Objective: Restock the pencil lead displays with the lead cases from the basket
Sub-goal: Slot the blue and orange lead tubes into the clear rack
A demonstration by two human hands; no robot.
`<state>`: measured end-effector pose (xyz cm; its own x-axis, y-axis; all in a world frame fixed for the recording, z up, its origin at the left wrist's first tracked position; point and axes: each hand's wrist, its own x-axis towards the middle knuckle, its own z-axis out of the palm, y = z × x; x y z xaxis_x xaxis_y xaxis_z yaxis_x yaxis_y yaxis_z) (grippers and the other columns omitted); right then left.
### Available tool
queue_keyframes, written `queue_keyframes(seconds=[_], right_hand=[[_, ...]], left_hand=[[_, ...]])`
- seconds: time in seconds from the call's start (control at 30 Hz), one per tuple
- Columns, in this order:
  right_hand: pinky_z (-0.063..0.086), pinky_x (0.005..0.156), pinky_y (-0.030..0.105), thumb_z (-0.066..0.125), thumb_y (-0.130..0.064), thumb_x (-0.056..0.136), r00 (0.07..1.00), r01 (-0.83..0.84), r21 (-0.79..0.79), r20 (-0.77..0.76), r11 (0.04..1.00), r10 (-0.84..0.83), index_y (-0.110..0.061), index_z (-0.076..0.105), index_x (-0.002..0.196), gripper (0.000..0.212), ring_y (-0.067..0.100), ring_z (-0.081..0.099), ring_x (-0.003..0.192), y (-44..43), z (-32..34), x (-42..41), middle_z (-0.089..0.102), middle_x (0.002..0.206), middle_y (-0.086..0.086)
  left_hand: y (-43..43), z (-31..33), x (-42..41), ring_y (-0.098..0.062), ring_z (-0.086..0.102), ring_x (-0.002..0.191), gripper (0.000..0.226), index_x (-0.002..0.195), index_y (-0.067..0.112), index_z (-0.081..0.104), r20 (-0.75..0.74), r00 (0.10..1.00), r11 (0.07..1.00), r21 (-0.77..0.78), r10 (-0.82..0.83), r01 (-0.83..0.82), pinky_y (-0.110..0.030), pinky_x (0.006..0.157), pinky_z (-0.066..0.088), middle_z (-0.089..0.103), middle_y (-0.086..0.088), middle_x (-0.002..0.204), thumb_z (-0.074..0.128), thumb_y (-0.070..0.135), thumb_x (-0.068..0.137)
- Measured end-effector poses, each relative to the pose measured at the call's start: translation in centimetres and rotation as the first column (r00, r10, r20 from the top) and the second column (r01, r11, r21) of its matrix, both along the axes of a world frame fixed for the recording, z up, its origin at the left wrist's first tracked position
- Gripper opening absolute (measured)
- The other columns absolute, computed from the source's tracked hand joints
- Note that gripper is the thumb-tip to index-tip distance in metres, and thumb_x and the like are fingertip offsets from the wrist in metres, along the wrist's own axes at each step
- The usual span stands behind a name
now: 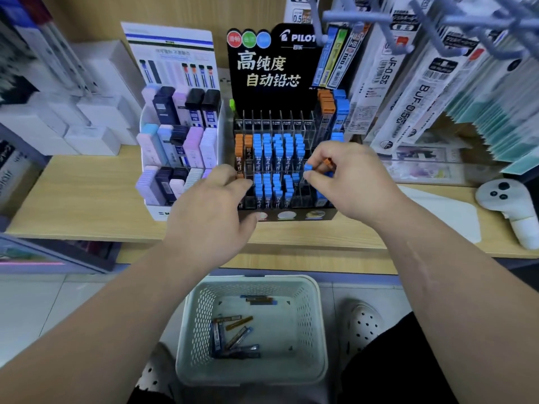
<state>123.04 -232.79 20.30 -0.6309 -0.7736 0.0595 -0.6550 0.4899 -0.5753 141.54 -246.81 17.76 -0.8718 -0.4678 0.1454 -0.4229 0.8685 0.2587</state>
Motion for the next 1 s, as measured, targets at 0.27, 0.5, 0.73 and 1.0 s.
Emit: queue_keyframes(seconds=[0.27, 0.5, 0.73, 1.0], right_hand=[[0.032, 0.055, 0.010, 0.069, -0.028, 0.094, 0.992, -0.110, 0.105, -0.044, 0.988, 0.115, -0.028, 0.065, 0.091, 0.005, -0.001, 0.051, 0.068, 0.2, 1.4, 0.2, 0.060, 0.084, -0.014], [0.044, 0.063, 0.028, 0.068, -0.026, 0.096, 0.992, -0.064, 0.030, -0.107, 0.998, 0.067, -0.021, 0.068, 0.097, 0.005, 0.016, 0.058, 0.078, -0.7, 0.2, 0.6, 0.066, 0.087, -0.004], [0.041, 0.062, 0.029, 0.067, -0.027, 0.097, 0.982, -0.077, 0.096, -0.166, 0.992, 0.093, -0.023, 0.066, 0.097, 0.004, 0.019, 0.056, 0.078, -0.4, 0.2, -0.3, 0.061, 0.084, -0.007], [0.051, 0.067, 0.030, 0.074, -0.030, 0.091, 0.978, -0.021, 0.153, -0.204, 0.988, 0.053, -0.025, 0.067, 0.105, 0.016, 0.020, 0.060, 0.078, -0.9, -0.6, 0.5, 0.064, 0.081, -0.004]], left_hand=[[-0.6, 0.1, 0.5, -0.026, 0.058, 0.113, 0.059, 0.145, 0.026, 0.048, 0.061, 0.998, 0.999, 0.018, -0.030, 0.029, -0.042, 0.088, 0.053, 0.043, 0.004, 0.142, 0.060, 0.047, 0.091], [-0.6, 0.2, 0.5, -0.024, 0.056, 0.117, 0.061, 0.147, 0.025, 0.045, 0.039, 0.999, 0.999, 0.049, -0.025, 0.023, -0.039, 0.091, 0.051, 0.043, 0.006, 0.143, 0.058, 0.046, 0.092], [-0.6, 0.3, 0.6, -0.023, 0.054, 0.123, 0.060, 0.149, 0.024, 0.044, 0.048, 0.998, 0.998, 0.059, -0.030, 0.027, -0.038, 0.097, 0.049, 0.042, 0.007, 0.149, 0.057, 0.045, 0.094], [-0.5, 0.6, 0.4, -0.023, 0.055, 0.121, 0.063, 0.149, 0.023, 0.044, 0.061, 0.998, 0.997, 0.078, -0.028, 0.023, -0.038, 0.094, 0.051, 0.044, 0.006, 0.146, 0.057, 0.048, 0.093]])
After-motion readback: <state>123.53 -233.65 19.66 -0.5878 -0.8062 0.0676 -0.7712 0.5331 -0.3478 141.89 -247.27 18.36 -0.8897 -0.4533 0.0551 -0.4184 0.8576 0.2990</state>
